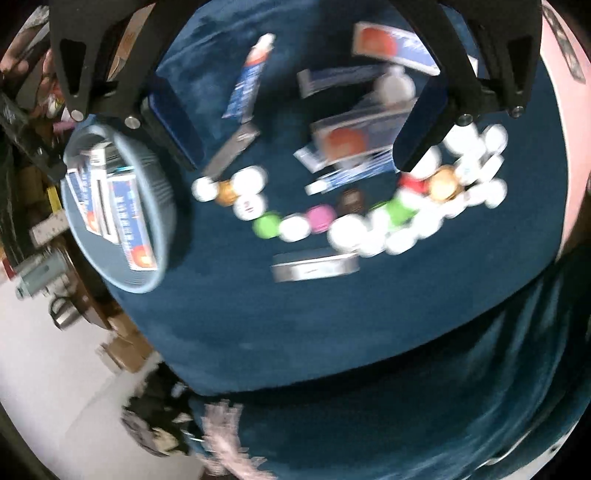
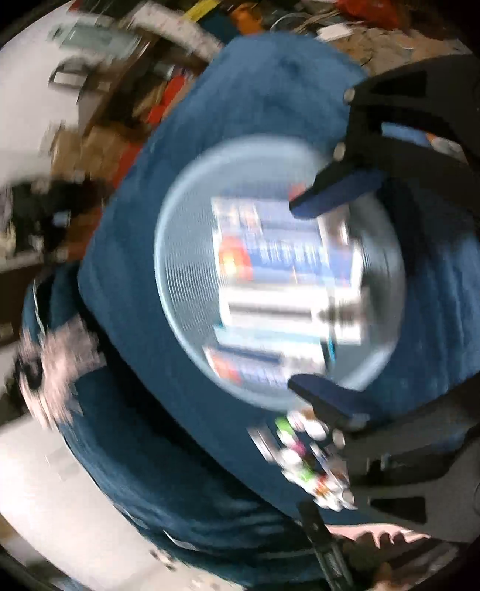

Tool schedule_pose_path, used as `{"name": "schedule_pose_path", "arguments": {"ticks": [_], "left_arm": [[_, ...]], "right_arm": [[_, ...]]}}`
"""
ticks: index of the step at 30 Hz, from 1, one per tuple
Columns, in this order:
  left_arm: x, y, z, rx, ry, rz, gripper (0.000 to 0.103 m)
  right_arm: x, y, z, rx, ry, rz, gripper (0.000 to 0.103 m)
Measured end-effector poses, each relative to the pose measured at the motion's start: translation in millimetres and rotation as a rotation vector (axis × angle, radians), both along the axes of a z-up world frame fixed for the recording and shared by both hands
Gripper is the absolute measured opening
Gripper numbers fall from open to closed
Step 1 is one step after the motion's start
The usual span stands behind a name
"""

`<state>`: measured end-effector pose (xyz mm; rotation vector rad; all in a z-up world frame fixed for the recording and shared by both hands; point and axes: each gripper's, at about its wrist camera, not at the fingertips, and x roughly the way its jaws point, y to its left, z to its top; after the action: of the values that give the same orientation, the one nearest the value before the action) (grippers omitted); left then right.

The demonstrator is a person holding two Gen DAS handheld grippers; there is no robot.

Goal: Organize objects
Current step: 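Move both empty tools back over the heap of boxes, then grasp another blue-and-red ointment box with each tool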

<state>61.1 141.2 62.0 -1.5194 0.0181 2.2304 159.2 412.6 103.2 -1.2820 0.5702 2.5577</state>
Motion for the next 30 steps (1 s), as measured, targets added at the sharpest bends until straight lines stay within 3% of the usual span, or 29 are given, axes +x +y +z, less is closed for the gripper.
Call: {"name": "schedule_pose_path", "arguments": {"ticks": [5, 7, 14, 17, 22, 26, 30], "left_arm": [[4.1, -54.9, -18.4, 0.002, -0.06, 0.107, 0.102], [6.1, -71.8, -23.6, 0.002, -0.086, 0.13, 0.102], [14.8, -125.3, -37.1, -0.021, -0.141, 0.221, 0.102], [22.7, -142.1, -45.6, -0.061, -0.166, 0.26, 0.102], [37.3, -166.4, -58.6, -0.077, -0.218, 0.345, 0.102], [44.2, -172.2, -59.9, -0.114, -0.201, 0.37, 0.102], [46.9, -177.5, -62.6, -0.128, -0.199, 0.384, 0.102]], "right_arm": [[-17.8, -75.6, -7.0, -0.017, -0.002, 0.214, 0.095], [-24.9, -99.7, -7.8, -0.057, -0.029, 0.258, 0.095], [-35.0, -161.3, -53.2, -0.185, -0.172, 0.34, 0.094], [-35.3, -191.2, -68.0, -0.183, -0.223, 0.429, 0.093], [-38.3, -239.2, -78.5, -0.166, -0.233, 0.591, 0.093], [-44.4, -276.5, -83.6, -0.122, -0.226, 0.741, 0.093], [-50.0, -306.8, -93.5, -0.062, -0.237, 0.82, 0.093]]}}
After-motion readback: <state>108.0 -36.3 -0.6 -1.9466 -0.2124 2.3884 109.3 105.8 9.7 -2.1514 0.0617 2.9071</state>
